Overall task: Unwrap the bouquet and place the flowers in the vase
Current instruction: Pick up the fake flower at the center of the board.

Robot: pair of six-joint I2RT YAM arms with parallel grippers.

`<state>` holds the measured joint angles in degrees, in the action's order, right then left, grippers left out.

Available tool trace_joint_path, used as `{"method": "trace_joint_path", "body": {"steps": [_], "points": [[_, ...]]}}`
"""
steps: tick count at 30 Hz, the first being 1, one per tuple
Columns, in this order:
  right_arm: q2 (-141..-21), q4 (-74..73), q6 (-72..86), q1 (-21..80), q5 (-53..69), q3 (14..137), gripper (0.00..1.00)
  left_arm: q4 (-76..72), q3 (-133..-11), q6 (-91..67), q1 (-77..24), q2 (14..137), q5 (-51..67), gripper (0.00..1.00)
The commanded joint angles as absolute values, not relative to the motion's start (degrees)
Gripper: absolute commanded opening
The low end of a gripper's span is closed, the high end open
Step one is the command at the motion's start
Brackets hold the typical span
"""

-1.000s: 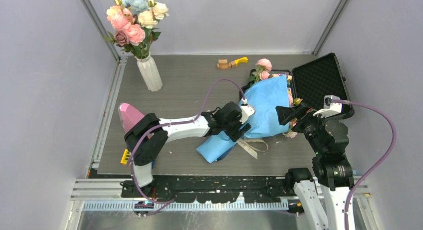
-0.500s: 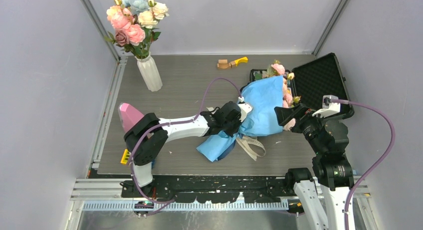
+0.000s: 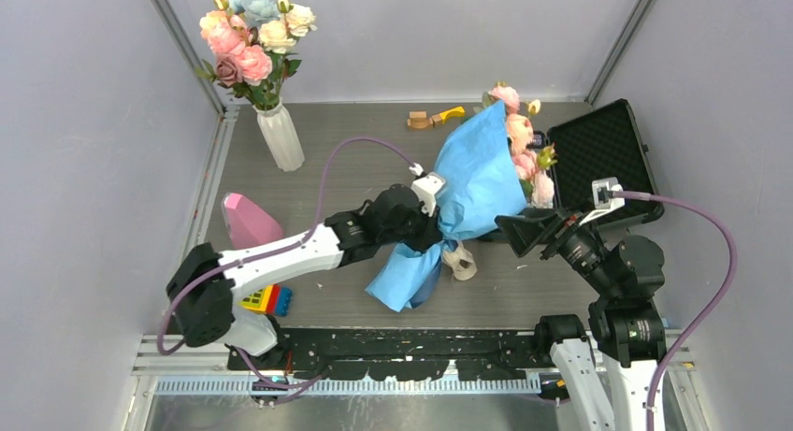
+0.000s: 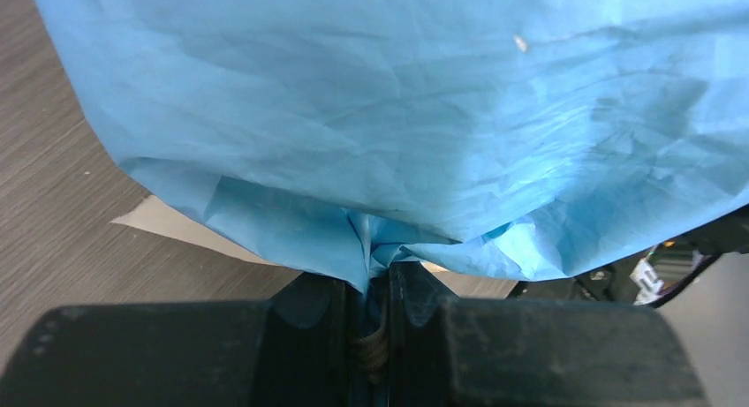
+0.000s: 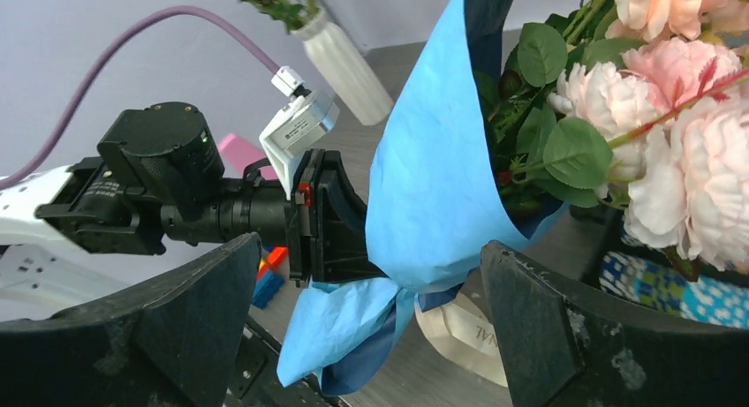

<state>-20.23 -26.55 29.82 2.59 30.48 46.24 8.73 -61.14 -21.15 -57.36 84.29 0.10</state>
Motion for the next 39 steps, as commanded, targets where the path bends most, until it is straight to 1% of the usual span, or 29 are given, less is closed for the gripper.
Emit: {"method": "trace_joint_path", "body": {"steps": [1,6,10,13,20,24,27,29,34,36,39], "points": [[-20.35,-16.39,35.72,2.46,40.09,48.09,1.0,3.87,-59.58,-25.64,-56.73,75.94,-3.44,0.0],[-21.21,-5.02,42.22,2.46,46.16,45.4,1.0,0.4,-56.29,-29.34,-55.13,68.25,-2.71,0.0],[-22.19,3.68,48.05,2.46,47.71,42.1,1.0,-2.55,-55.64,-30.09,-54.69,63.81,-1.24,0.0],[-22.61,13.79,54.8,2.44,47.64,38.28,1.0,-4.0,-55.48,-31.79,-54.29,61.2,-0.29,0.0],[-25.46,19.58,58.88,2.55,45.94,32.82,1.0,-9.57,-54.88,-33.34,-53.97,58.35,3.77,0.0],[-27.93,25.52,61.15,3.56,44.49,29.75,1.0,-11.59,-54.67,-34.46,-53.88,57.88,5.83,0.0],[-30.04,29.43,61.31,6.63,43.13,28.64,1.0,-12.86,-54.82,-35.7,-53.79,57.91,7.18,0.0],[-32.62,31.68,60.29,10.46,41.79,28.46,1.0,-13.62,-54.99,-36.46,-53.79,58.0,7.98,0.0],[-37.05,33.2,53.75,24.36,36.0,30.03,1.0,-14.32,-55.06,-37.24,-53.7,57.83,8.62,0.0],[-38.82,33.31,51.3,27.53,34.04,30.52,1.0,-14.56,-54.95,-37.55,-53.7,57.56,9.01,0.0],[-41.4,34.28,50.17,28.78,33.54,31.11,1.0,-15.0,-54.62,-37.92,-53.61,56.82,9.2,0.0]]}}
